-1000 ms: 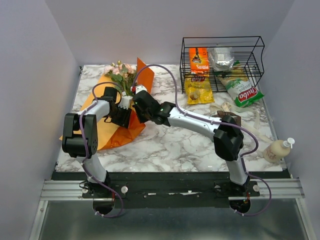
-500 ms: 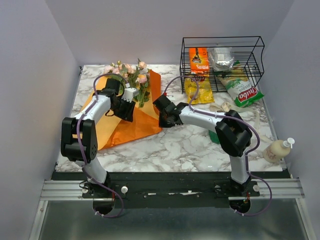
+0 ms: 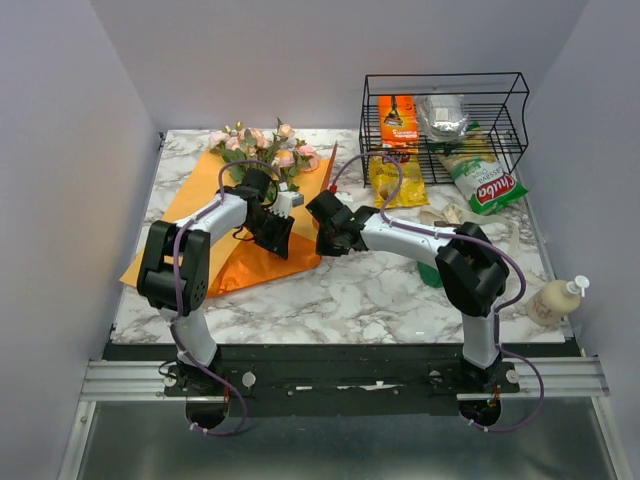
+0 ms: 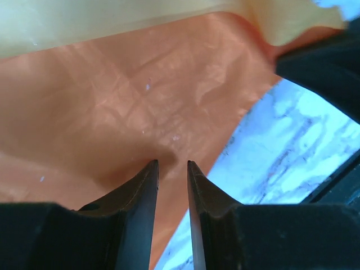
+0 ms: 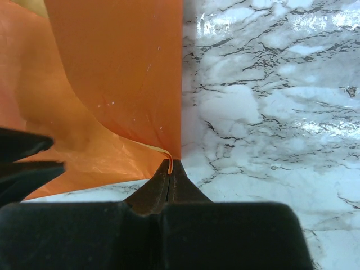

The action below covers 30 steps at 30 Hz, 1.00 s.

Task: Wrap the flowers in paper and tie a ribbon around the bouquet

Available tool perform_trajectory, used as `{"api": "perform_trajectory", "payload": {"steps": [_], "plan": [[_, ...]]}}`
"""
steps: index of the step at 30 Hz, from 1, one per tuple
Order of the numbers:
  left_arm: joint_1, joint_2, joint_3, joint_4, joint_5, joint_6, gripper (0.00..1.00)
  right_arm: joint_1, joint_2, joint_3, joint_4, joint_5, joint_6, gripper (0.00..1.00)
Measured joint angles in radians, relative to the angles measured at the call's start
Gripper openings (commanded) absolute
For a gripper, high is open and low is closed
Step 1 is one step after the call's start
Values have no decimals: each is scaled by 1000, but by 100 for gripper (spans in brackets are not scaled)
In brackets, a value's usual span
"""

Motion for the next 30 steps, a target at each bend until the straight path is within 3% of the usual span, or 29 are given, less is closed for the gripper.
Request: {"api": "perform_trajectory", "payload": {"steps": [4, 10, 17, 30], "plan": [[-14, 92, -8, 42, -31, -31, 35, 1, -9, 0, 2, 0, -5, 1], [-14, 95, -9, 50, -35, -58, 36, 15, -45, -1, 65, -1, -78, 1], [-13, 92, -11, 53, -27, -61, 40, 34, -43, 3, 227, -120, -143, 1], [63, 15, -5, 58, 30, -14, 55, 1, 136, 58, 296, -296, -37, 1]]}}
